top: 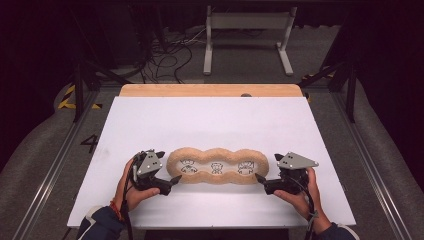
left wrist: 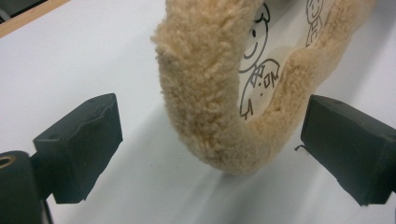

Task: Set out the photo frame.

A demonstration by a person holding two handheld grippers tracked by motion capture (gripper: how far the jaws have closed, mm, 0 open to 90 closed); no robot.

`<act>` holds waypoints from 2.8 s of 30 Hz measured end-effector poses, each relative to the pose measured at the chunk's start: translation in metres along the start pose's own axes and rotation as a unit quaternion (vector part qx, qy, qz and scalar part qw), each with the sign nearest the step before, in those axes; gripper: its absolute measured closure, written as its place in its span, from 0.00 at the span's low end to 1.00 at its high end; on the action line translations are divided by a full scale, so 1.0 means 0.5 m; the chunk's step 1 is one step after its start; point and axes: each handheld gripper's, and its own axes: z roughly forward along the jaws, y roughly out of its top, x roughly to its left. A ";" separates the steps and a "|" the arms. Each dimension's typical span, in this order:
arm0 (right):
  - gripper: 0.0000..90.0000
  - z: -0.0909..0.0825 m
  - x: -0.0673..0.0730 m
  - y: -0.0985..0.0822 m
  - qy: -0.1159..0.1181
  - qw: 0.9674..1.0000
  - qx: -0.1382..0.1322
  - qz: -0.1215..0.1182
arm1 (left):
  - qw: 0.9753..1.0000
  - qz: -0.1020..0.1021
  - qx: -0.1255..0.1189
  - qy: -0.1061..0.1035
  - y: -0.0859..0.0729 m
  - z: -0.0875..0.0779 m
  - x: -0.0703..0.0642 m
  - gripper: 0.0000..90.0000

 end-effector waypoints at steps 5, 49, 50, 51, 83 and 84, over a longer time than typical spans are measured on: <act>0.10 -0.001 0.001 0.003 0.000 1.000 0.004 -0.012 | 1.000 0.007 -0.001 0.006 0.000 -0.006 0.001 0.07; 0.11 -0.081 -0.034 -0.104 -0.052 0.999 0.005 -0.004 | 1.000 0.012 0.002 0.016 -0.104 -0.081 0.004 0.09; 0.11 -0.084 -0.036 -0.107 -0.053 0.999 0.004 -0.002 | 1.000 0.009 0.000 0.017 -0.107 -0.084 0.006 0.09; 0.11 -0.087 -0.038 -0.110 -0.056 0.998 0.004 0.000 | 1.000 0.006 -0.002 0.018 -0.110 -0.088 0.008 0.09; 0.11 -0.106 -0.091 -0.168 -0.097 0.994 0.011 0.049 | 0.995 -0.078 -0.019 0.060 -0.190 -0.158 0.082 0.09; 0.11 -0.105 -0.090 -0.168 -0.097 0.994 0.012 0.048 | 0.995 -0.075 -0.020 0.059 -0.189 -0.157 0.081 0.10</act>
